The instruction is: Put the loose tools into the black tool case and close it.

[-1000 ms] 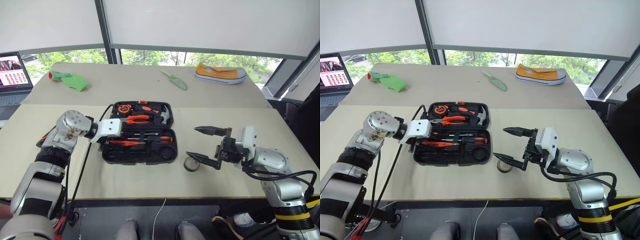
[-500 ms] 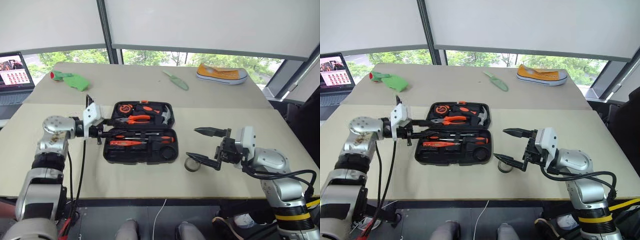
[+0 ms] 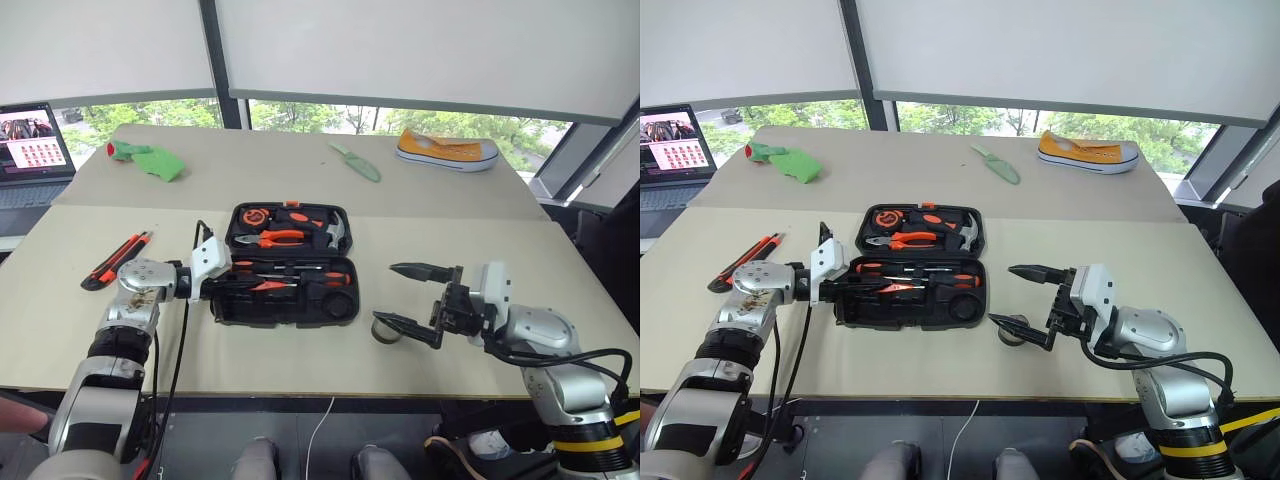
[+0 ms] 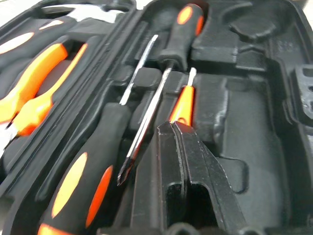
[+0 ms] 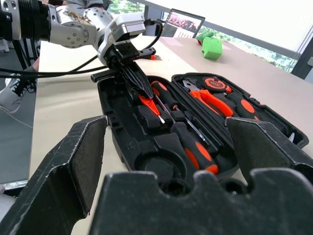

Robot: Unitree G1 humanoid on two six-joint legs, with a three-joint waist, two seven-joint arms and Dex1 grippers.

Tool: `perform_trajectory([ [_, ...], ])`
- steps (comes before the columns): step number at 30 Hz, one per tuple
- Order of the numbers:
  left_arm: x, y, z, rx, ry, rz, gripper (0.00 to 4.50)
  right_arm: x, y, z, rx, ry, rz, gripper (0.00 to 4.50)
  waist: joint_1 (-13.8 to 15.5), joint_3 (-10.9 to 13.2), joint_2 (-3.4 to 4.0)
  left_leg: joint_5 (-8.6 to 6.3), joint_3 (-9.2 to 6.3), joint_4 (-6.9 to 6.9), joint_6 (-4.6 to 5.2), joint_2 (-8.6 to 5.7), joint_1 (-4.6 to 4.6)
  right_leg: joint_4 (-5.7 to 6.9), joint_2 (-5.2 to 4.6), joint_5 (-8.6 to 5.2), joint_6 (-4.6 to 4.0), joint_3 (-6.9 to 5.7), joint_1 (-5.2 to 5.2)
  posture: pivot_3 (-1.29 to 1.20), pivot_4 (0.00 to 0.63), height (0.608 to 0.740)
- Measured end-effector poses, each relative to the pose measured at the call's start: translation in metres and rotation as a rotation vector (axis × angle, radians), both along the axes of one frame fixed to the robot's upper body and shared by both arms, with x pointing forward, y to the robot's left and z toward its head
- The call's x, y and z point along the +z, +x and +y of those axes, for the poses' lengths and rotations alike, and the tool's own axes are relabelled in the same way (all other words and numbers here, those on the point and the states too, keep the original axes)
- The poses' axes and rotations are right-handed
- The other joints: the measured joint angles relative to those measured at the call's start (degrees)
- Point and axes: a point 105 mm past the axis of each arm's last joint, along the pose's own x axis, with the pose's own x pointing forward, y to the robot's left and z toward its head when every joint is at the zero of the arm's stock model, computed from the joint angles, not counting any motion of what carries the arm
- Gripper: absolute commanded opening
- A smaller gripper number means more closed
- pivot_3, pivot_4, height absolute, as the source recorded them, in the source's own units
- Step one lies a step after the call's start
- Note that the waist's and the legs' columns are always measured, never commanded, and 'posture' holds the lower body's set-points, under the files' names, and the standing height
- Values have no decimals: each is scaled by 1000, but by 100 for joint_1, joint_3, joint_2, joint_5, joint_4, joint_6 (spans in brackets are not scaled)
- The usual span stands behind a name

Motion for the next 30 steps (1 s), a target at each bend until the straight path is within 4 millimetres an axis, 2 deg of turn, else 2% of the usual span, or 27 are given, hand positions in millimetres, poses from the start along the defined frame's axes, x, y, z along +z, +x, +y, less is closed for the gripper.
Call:
perform_trajectory([
  [8, 0, 9, -1, 73, -2, 32, 15, 0, 1, 0, -9, 4, 0, 4500, -7, -19, 30, 1, -7, 10, 1, 0, 8, 1, 4, 3, 3, 2, 11, 0, 150, 740],
  [11, -2, 2, 6, 106, -108, 52, 723, -1, 0, -1, -17, 8, 4, 4500, -43, -20, 32, 0, -7, 10, 1, 2, 6, 0, 6, 3, 1, 5, 8, 0, 150, 740],
  [13, 3, -8, 14, 142, -228, 44, 1499, -3, -1, -2, -23, 11, 12, 4500, -88, -20, 32, -1, -9, 8, 2, 5, 4, 0, 8, 3, 1, 6, 5, 0, 150, 740],
  [15, 7, -20, 31, 213, -330, 23, 2270, -5, -2, -5, -35, 25, 21, 4500, -130, -20, 31, -2, -12, 6, 4, 8, 4, 0, 11, 3, 0, 5, 5, 0, 150, 740],
  [18, 13, -38, 66, 377, -396, -38, 3308, -5, -2, -3, -38, 66, 18, 4500, -161, -20, 32, -2, -15, 4, 4, 11, 6, 1, 13, 5, -4, 5, 5, 0, 150, 740],
  [19, 14, -47, 80, 445, -412, -61, 3771, -4, -3, -3, -35, 78, 12, 4500, -168, -20, 32, -2, -15, 4, 4, 12, 7, 0, 13, 5, -4, 5, 6, 0, 150, 740],
  [21, 11, -67, 111, 611, -443, -88, 4416, -6, -4, -2, -33, 90, 13, 4500, -165, -20, 32, -2, -13, 4, 3, 14, 9, -1, 11, 5, -5, 4, 7, 0, 150, 740],
  [22, 8, -79, 129, 719, -459, -100, 4467, -7, -5, -2, -33, 97, 15, 4500, -158, -20, 31, -2, -12, 4, 3, 14, 9, -1, 9, 5, -5, 3, 7, 0, 150, 740],
  [26, -1, -122, 183, 1052, -514, -161, 4467, -7, -6, 2, -27, 125, -1, 4500, -118, -19, 30, -3, -6, 4, 0, 10, 12, -6, -7, 3, -8, -2, 8, 0, 150, 740],
  [30, -17, -164, 219, 1308, -539, -179, 4467, -8, -6, 4, -25, 124, -22, 4500, -78, -26, 19, -29, -2, 4, -41, 4, 15, -9, -22, -12, -34, -14, -2, 0, 150, 740],
])
